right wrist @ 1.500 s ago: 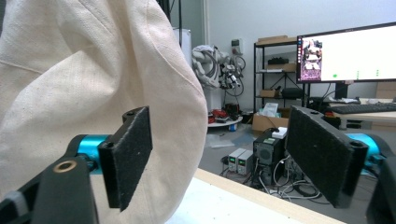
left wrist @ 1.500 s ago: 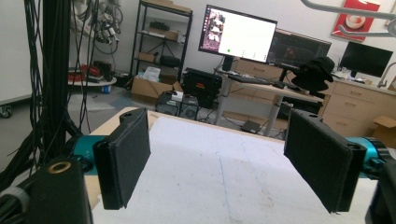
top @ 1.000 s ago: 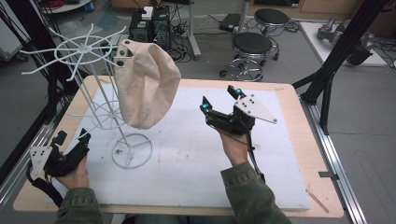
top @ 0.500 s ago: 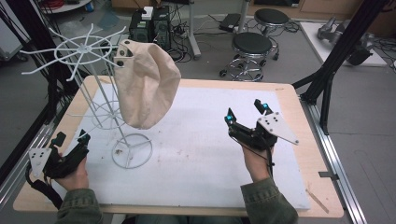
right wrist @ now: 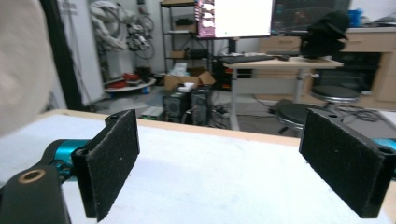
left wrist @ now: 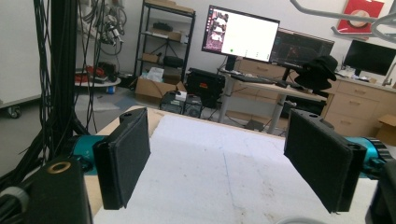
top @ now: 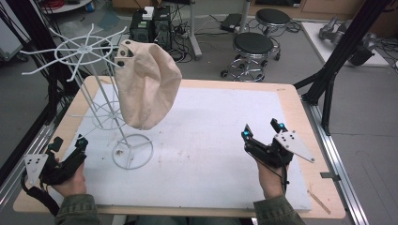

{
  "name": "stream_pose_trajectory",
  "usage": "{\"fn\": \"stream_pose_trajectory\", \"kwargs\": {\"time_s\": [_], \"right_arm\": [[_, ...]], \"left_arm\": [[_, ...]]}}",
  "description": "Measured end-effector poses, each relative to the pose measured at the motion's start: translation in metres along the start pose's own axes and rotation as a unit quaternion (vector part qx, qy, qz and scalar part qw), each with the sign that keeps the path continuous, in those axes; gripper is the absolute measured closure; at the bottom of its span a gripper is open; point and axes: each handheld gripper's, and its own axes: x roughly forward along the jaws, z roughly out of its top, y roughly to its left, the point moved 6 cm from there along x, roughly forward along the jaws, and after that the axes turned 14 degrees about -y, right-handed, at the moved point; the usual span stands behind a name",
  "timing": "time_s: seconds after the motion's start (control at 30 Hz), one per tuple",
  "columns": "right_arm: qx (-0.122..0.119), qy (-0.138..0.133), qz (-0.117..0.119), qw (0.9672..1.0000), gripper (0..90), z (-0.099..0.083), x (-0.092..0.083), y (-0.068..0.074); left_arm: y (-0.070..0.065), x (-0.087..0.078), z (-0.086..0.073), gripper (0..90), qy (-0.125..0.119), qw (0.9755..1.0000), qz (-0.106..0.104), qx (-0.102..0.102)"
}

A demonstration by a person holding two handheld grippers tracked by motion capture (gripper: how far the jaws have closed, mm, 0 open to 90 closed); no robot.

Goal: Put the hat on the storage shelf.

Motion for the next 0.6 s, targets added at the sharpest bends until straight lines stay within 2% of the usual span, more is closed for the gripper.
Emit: {"fn": "stream_pose_trajectory", "kwargs": {"time_s": [0.07, 0.27, 0.33, 0.6], "right_arm": [[-0.004, 0.005, -0.008, 0.9999, 11.2, -0.005, -0.006, -0.007], [0.003, 0.009, -0.028, 0.9996, 11.3, -0.018, -0.023, -0.026], [0.006, 0.011, -0.033, 0.9994, 11.3, -0.022, -0.028, -0.03], [-0.003, 0.012, -0.051, 0.9986, 11.2, -0.039, -0.04, -0.04]], "left_arm": [[-0.001, 0.0, 0.0, 22.7, -0.001, 1.0, 0.0, 0.0], [-0.003, 0.001, -0.001, 22.7, 0.003, 1.0, -0.004, 0.003], [-0.005, 0.001, -0.001, 22.7, 0.003, 1.0, -0.005, 0.004], [-0.008, 0.001, -0.002, 22.7, 0.003, 0.9999, -0.01, 0.004]]}}
